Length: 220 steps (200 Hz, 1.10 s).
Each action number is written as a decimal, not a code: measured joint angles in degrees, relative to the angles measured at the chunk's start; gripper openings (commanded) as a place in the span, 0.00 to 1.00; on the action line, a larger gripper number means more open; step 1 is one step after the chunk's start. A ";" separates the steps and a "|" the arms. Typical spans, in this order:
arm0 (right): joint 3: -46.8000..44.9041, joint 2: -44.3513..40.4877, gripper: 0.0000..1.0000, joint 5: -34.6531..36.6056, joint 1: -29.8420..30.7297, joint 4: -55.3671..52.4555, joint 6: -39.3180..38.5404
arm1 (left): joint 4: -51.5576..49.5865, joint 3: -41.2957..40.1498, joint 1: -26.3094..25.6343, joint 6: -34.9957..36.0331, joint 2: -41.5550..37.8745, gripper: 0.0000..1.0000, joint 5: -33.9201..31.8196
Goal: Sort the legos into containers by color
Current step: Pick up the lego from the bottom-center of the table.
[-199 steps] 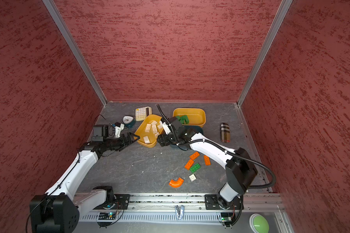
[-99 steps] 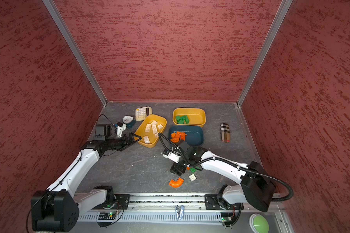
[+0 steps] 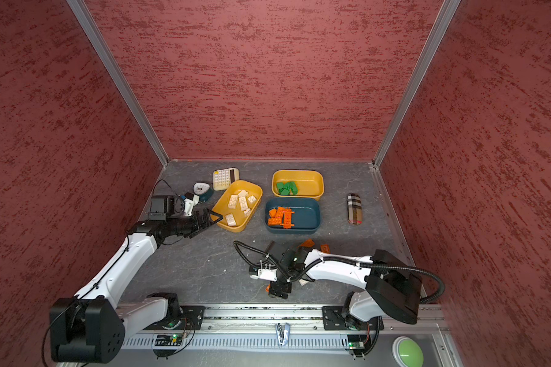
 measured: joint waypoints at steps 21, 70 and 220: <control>0.02 2.64 0.77 1.53 1.01 0.13 0.02 | -0.02 0.00 0.00 0.02 0.00 0.99 0.00; 1.57 4.94 0.69 3.54 2.69 1.14 0.13 | -0.07 0.00 0.00 0.09 0.96 1.00 -0.02; 3.08 5.97 0.41 6.01 3.10 -0.70 4.66 | 0.11 0.00 -0.94 0.22 2.89 1.00 0.00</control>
